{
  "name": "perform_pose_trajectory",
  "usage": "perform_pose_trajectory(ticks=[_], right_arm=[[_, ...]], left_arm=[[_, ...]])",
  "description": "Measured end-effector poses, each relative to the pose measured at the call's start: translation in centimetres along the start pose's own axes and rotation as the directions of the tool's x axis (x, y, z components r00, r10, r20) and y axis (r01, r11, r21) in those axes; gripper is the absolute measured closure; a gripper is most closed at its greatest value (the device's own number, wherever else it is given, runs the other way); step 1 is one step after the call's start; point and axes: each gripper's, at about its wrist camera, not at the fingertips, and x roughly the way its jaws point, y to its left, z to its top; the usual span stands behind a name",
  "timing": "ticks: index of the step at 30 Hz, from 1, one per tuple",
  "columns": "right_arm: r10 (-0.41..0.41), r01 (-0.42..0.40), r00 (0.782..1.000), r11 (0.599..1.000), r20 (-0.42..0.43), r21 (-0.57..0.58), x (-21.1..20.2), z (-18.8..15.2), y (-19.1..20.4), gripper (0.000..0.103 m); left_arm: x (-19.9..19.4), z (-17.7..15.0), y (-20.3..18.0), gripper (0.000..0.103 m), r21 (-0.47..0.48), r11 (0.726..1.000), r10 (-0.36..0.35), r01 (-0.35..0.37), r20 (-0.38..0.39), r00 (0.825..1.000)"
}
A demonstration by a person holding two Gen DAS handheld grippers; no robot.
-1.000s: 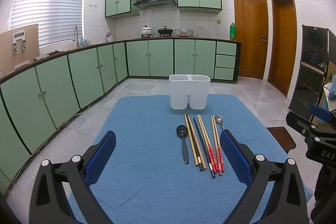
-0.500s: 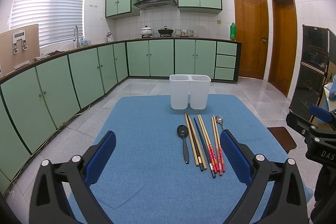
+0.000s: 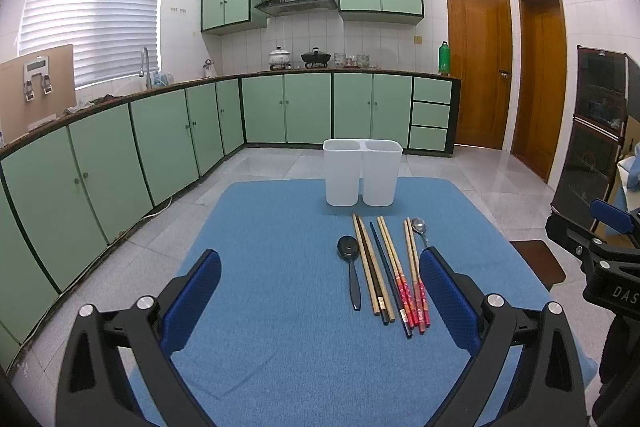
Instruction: Organize utensils
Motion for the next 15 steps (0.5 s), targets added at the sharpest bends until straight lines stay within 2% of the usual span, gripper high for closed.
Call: perform_pose_trajectory(ticks=[10, 15], right_arm=[[-0.007, 0.007, 1.000, 1.000, -0.031, -0.005, 1.3, -0.2, 0.1, 0.005], [-0.009, 0.009, 0.994, 1.000, -0.108, 0.003, 5.4, -0.1, -0.6, 0.005]], left_arm=[[1.8, -0.3, 0.3, 0.006, -0.003, 1.000, 0.003, -0.003, -0.034, 0.999], [5.5, -0.4, 0.6, 0.006, 0.013, 1.000, 0.015, -0.014, -0.093, 0.996]])
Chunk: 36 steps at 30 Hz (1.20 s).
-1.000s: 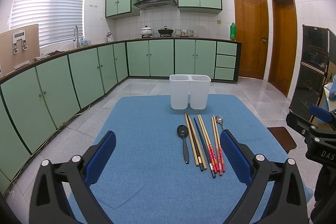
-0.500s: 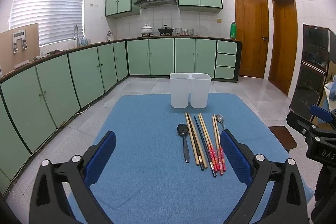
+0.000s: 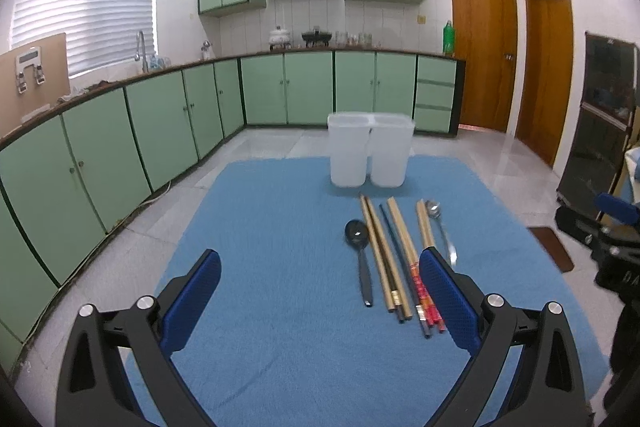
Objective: Organize utensils
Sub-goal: 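Grasp the black spoon with the left tool while the right tool grasps the metal spoon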
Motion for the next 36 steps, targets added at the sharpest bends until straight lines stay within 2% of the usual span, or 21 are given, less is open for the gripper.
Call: perform_pose_trajectory(ticks=[5, 11, 15, 18, 21, 24, 29, 34, 36], right_arm=[[0.000, 0.003, 0.994, 1.000, -0.113, 0.024, 6.7, 1.1, -1.1, 0.005], [0.013, -0.007, 0.974, 1.000, -0.225, 0.030, 15.2, 2.2, -1.3, 0.009], [0.061, -0.048, 0.946, 0.998, -0.318, 0.047, 19.7, 2.1, -1.1, 0.026], [0.062, -0.045, 0.926, 0.998, -0.373, 0.053, 22.5, 1.7, -1.2, 0.032], [0.065, -0.048, 0.911, 0.997, -0.407, 0.053, 24.1, 1.4, -1.4, 0.038], [0.052, -0.044, 0.916, 0.999, -0.398, 0.029, 24.7, 1.4, -1.2, 0.040], [0.040, -0.046, 0.920, 0.999, -0.389, -0.004, 25.2, 1.5, -0.5, 0.051], [0.046, -0.072, 0.925, 0.996, -0.377, -0.053, 25.4, 1.6, 0.4, 0.073], [0.050, -0.081, 0.924, 0.994, -0.380, -0.067, 25.3, 1.6, 0.6, 0.075]], left_arm=[[7.0, 0.6, 0.6, 0.006, 0.029, 0.999, 0.049, -0.046, -0.091, 0.995], [13.5, 1.2, 0.8, 0.006, 0.012, 0.999, 0.038, -0.036, -0.189, 0.981], [16.6, 1.4, 0.7, 0.006, -0.003, 1.000, 0.022, -0.023, -0.243, 0.970], [18.3, 1.1, 0.5, 0.006, -0.007, 1.000, 0.005, -0.007, -0.274, 0.962], [19.4, 0.9, 0.1, 0.006, -0.011, 1.000, -0.011, 0.008, -0.298, 0.954], [20.2, 0.5, -0.4, 0.006, -0.005, 1.000, -0.018, 0.018, -0.314, 0.949], [21.1, 0.4, -0.9, 0.006, -0.005, 0.999, -0.037, 0.038, -0.333, 0.942], [21.7, 0.6, -1.5, 0.006, 0.005, 0.999, -0.043, 0.048, -0.348, 0.936], [22.3, 0.7, -1.7, 0.006, 0.005, 0.999, -0.045, 0.050, -0.360, 0.932]])
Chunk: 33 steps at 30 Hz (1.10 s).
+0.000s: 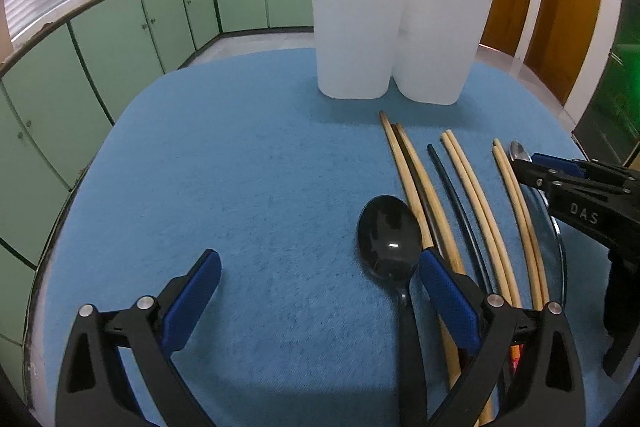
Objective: Organize utensils
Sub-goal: 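Grasp the black spoon with the left tool while the right tool grasps the metal spoon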
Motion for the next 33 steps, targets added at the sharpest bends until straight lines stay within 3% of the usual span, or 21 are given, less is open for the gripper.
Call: perform_pose_trajectory(ticks=[12, 19, 28, 30, 33], right_arm=[[-0.011, 0.011, 1.000, 1.000, -0.025, -0.002, -0.9, 0.0, -0.2, 0.075], [0.014, -0.013, 0.999, 1.000, -0.043, 0.025, -0.9, 0.8, -0.6, 0.072], [0.023, -0.018, 0.997, 0.998, -0.076, 0.061, 0.5, 2.8, -1.1, 0.066], [0.024, -0.018, 0.996, 0.998, -0.082, 0.066, 0.8, 3.2, -1.2, 0.066], [0.005, 0.000, 0.996, 0.998, -0.091, 0.058, 1.2, 3.9, -1.1, 0.075]], left_arm=[[2.9, 3.3, 0.5, 0.005, 0.001, 1.000, 0.026, -0.026, -0.034, 0.999], [1.5, 3.6, 1.4, 0.006, -0.045, 0.999, -0.021, 0.020, -0.011, 1.000], [3.5, 5.0, 0.9, 0.007, -0.032, 0.998, 0.055, -0.058, -0.084, 0.995], [3.7, 5.3, 1.0, 0.009, -0.033, 0.998, 0.043, -0.046, -0.086, 0.995], [3.8, 5.8, 1.5, 0.025, -0.050, 0.999, 0.010, -0.014, -0.077, 0.997]])
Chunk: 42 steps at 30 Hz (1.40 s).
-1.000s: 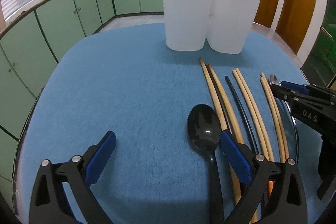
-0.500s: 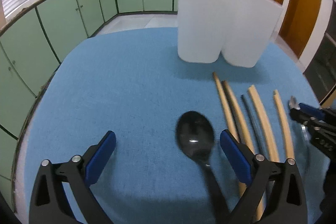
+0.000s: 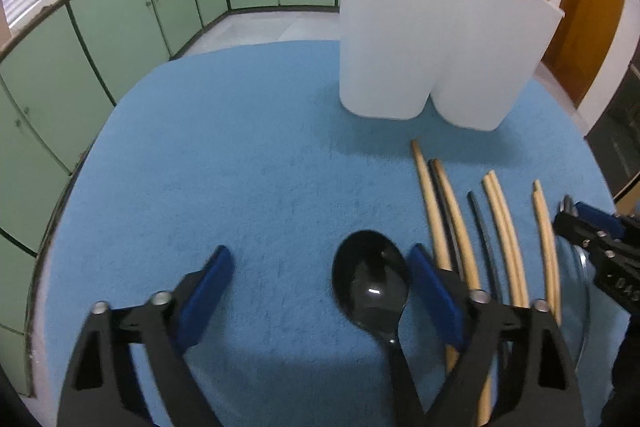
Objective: Organize utensils
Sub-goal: 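Grasp the black spoon with the left tool while the right tool grasps the metal spoon, then lift both spoons over the white cups and open both tools to drop them in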
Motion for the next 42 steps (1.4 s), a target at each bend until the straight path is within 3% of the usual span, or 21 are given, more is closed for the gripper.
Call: perform_pose_trajectory(ticks=[2, 5, 9, 13, 17, 24, 27, 30, 34, 37, 42], right_arm=[[0.002, -0.002, 1.000, 1.000, 0.000, -0.002, 0.2, 0.1, 0.0, 0.075], [0.001, -0.001, 1.000, 1.000, 0.010, -0.009, 0.3, 0.3, -0.1, 0.075], [0.035, -0.033, 0.994, 0.999, 0.105, -0.017, -1.2, -0.7, -0.1, 0.075], [0.082, -0.081, 0.971, 0.997, 0.226, -0.014, -3.5, -1.4, -0.7, 0.075], [0.130, -0.130, 0.926, 0.991, 0.355, -0.025, -6.3, -1.6, -1.3, 0.075], [0.176, -0.187, 0.861, 0.982, 0.477, -0.026, -10.3, -0.3, -1.4, 0.075], [0.186, -0.202, 0.831, 0.979, 0.525, -0.027, -11.9, 2.1, -2.1, 0.075], [0.204, -0.229, 0.794, 0.973, 0.573, -0.029, -13.9, 4.8, -2.5, 0.075], [0.178, -0.195, 0.754, 0.980, 0.632, -0.043, -15.5, 9.2, -2.7, 0.075], [0.154, -0.169, 0.747, 0.985, 0.647, -0.040, -15.3, 11.6, -2.7, 0.075], [0.094, -0.127, 0.763, 0.992, 0.639, 0.006, -12.8, 15.1, -3.0, 0.075]], left_arm=[[0.0, 0.4, 0.0, 0.045, 0.003, 1.000, -0.024, 0.024, 0.012, 1.000], [-0.2, 0.6, -0.3, 0.067, 0.012, 0.998, -0.062, 0.062, 0.021, 0.998], [-1.1, -0.1, -0.8, 0.068, 0.013, 0.993, -0.118, 0.118, 0.055, 0.991], [-3.8, -1.4, -0.5, 0.068, 0.032, 0.988, -0.153, 0.149, 0.194, 0.969], [-7.1, -1.9, -0.5, 0.068, 0.064, 0.988, -0.151, 0.137, 0.372, 0.916], [-10.5, -1.0, -0.2, 0.068, 0.080, 0.989, -0.149, 0.126, 0.550, 0.822], [-11.5, 0.9, -0.1, 0.068, 0.091, 0.990, -0.143, 0.111, 0.608, 0.781], [-13.1, 4.0, -0.2, 0.068, 0.094, 0.992, -0.126, 0.084, 0.674, 0.728], [-13.9, 8.7, -1.1, 0.068, 0.105, 0.994, -0.093, 0.022, 0.743, 0.663], [-13.6, 11.2, -1.8, 0.068, 0.104, 0.994, -0.067, -0.021, 0.764, 0.641], [-11.2, 14.2, -3.5, 0.068, 0.108, 0.991, -0.035, -0.078, 0.773, 0.633]])
